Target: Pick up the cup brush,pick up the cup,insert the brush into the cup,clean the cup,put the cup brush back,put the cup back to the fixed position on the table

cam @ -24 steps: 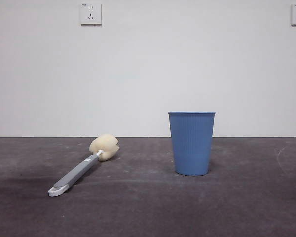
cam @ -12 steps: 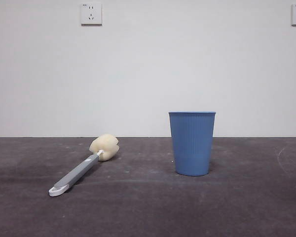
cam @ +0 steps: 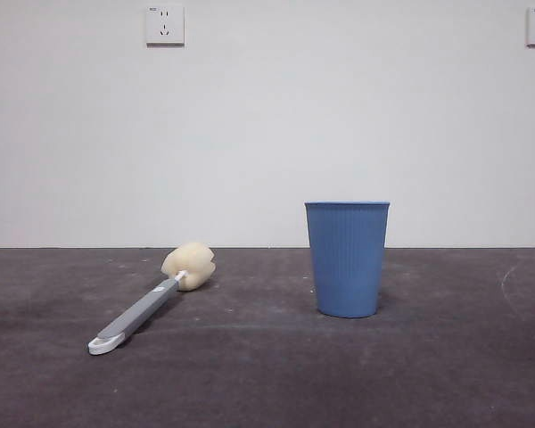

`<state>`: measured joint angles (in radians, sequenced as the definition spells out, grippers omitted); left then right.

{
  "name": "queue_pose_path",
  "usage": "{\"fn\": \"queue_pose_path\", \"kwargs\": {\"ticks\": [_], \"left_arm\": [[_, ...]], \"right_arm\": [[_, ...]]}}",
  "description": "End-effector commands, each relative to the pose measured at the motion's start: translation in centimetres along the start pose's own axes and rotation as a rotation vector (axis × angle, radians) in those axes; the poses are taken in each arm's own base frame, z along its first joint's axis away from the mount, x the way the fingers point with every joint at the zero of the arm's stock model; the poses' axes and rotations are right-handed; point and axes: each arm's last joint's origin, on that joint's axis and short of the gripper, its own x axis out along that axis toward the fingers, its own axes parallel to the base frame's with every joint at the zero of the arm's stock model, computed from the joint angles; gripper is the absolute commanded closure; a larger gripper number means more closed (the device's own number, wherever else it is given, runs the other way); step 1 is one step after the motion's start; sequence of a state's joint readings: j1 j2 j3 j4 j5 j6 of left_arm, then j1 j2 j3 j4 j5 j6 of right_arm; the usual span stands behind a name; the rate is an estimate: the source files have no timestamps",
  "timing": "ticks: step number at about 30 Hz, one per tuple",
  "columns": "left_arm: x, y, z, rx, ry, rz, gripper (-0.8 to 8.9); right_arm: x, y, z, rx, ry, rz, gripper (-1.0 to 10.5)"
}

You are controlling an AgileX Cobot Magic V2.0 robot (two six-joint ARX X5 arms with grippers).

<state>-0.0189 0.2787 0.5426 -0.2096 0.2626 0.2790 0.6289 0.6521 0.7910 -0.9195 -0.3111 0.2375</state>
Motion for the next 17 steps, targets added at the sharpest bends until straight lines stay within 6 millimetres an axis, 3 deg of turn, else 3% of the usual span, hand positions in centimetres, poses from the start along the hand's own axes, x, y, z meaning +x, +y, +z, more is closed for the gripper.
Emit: {"fn": "queue_pose_path", "kwargs": {"ticks": [1, 9, 13, 17], "left_arm": [[0.5, -0.7, -3.6, -0.034, -0.018, 0.026, 8.17], [0.8, -2.3, -11.2, -0.159, 0.083, 0.120, 8.17], [0.7, -2.9, -13.7, -0.225, 0.117, 0.180, 8.17], [0.4, -3.2, -14.7, -0.281, 0.197, 0.203, 8.17]], "right_arm": [[-0.1, 0.1, 0.1, 0.000, -0.008, 0.000, 9.5], [-0.1, 0.1, 0.1, 0.000, -0.008, 0.001, 9.5], [-0.1, 0.1, 0.1, 0.000, -0.008, 0.001, 9.5], [-0.1, 0.1, 0.1, 0.000, -0.009, 0.001, 9.5]]}}
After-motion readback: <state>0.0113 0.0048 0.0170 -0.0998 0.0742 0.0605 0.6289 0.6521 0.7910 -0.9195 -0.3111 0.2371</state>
